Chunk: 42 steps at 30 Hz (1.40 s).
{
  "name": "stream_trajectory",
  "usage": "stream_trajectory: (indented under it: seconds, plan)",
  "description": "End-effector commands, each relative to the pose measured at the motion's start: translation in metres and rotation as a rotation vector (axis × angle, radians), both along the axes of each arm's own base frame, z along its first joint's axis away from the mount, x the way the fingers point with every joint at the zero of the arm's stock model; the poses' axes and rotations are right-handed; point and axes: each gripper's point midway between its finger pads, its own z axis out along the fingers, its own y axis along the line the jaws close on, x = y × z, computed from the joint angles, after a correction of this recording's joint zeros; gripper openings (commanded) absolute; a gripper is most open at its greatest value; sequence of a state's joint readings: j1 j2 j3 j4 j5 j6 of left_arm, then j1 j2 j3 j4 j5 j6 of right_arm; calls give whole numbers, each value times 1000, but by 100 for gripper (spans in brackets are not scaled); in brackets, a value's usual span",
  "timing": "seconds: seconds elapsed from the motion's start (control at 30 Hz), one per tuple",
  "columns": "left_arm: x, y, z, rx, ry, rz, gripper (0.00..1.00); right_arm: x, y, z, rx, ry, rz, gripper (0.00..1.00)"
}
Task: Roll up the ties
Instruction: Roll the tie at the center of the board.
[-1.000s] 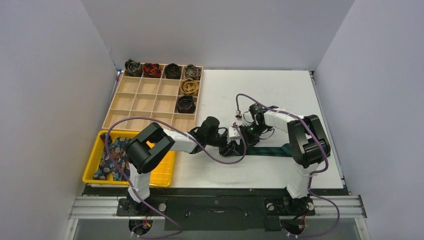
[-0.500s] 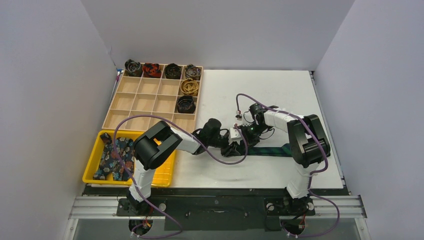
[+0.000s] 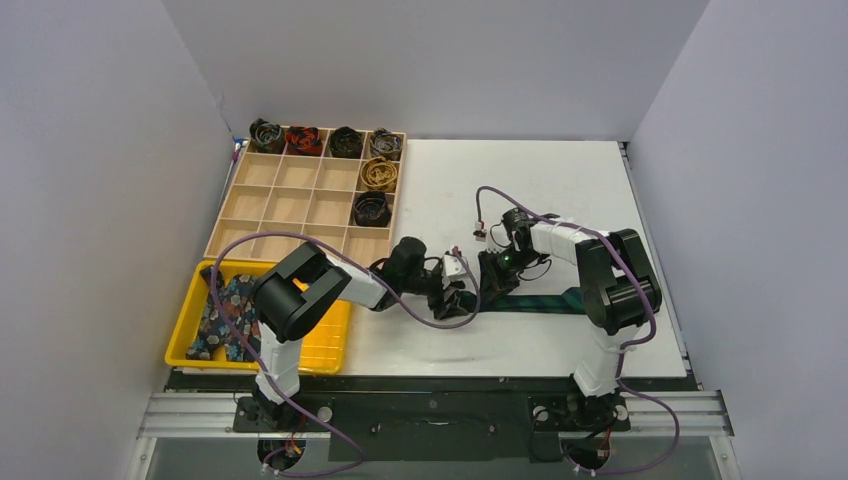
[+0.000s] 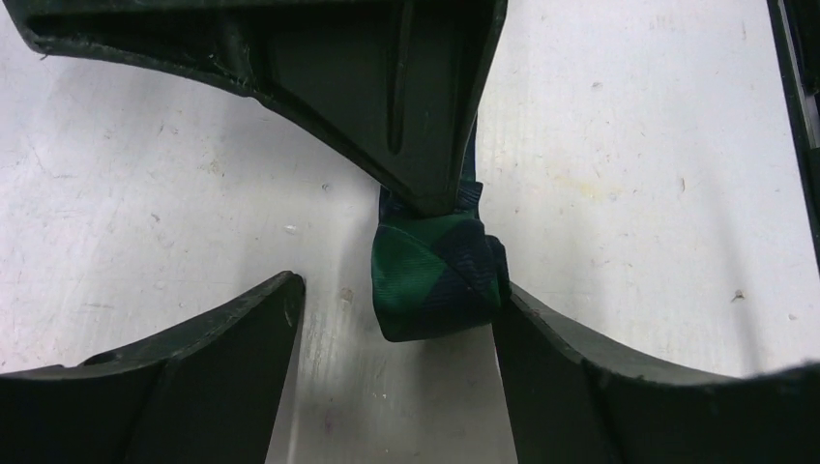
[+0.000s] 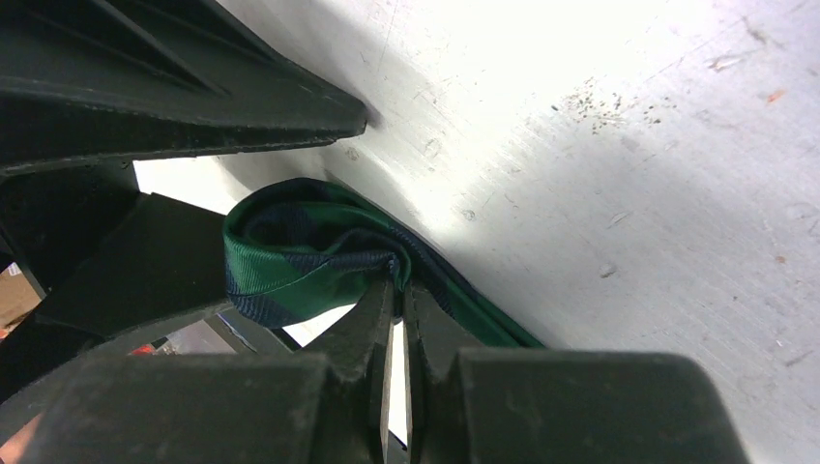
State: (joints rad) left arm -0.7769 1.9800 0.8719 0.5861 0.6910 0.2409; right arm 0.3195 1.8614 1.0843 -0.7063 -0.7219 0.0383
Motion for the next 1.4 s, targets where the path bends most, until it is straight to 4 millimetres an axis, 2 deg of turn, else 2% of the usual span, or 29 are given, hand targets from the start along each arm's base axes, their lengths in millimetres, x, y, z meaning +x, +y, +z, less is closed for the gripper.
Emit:
stream_trajectory:
  seconds: [0.0, 0.1, 0.23, 0.37, 0.47, 0.53, 0.6, 0.7, 0.77, 0.83, 0.87, 0.9, 0.97, 1.17, 1.27, 1.37]
  plan:
    - [-8, 15, -19, 65, 53, 48, 69, 3, -9, -18, -62, -32, 6, 0]
    - [-5, 15, -17, 50, 51, 78, 58, 2, -11, -20, -74, -32, 6, 0]
    - [-1, 6, 5, -15, 44, 84, 44, 1, -13, -22, -83, -29, 5, 0]
    - [-5, -9, 23, -66, 48, 57, 39, 3, -12, -22, -84, -29, 4, 0]
    - [-7, -16, 28, -87, 68, 45, 41, 2, -13, -22, -86, -28, 4, 0]
    - [-8, -18, 28, -85, 79, 34, 56, 2, -13, -23, -88, -28, 2, 0]
    - [-10, -15, 25, -80, 83, 29, 64, 3, -14, -23, -89, -30, 1, 0]
    - [-13, -10, 20, -66, 80, 12, 68, 3, -14, -23, -91, -30, -2, 0]
    - [-13, -7, 14, -48, 85, 13, 64, 3, -14, -23, -91, -28, 0, 0]
    - [-8, -5, 10, -40, 82, 31, 48, 3, -15, -23, -93, -28, 0, 0]
    - [-4, -4, 10, -40, 78, 43, 44, 3, -15, -24, -93, -28, -1, 0]
    - [-2, -4, 14, -49, 68, 46, 37, 2, -16, -24, -94, -25, -1, 0]
    - [1, -6, 23, -70, 37, 35, 31, 2, -16, -25, -95, -22, -1, 0]
    - [-3, -31, 55, -152, 16, 6, 32, 2, -15, -27, -93, -12, -2, 0]
    - [-5, -43, 58, -167, 17, -3, 35, 3, -14, -27, -86, -11, -3, 0]
    - [-3, -50, 45, -147, 15, -8, 36, 1, -11, -25, -68, -7, 1, 0]
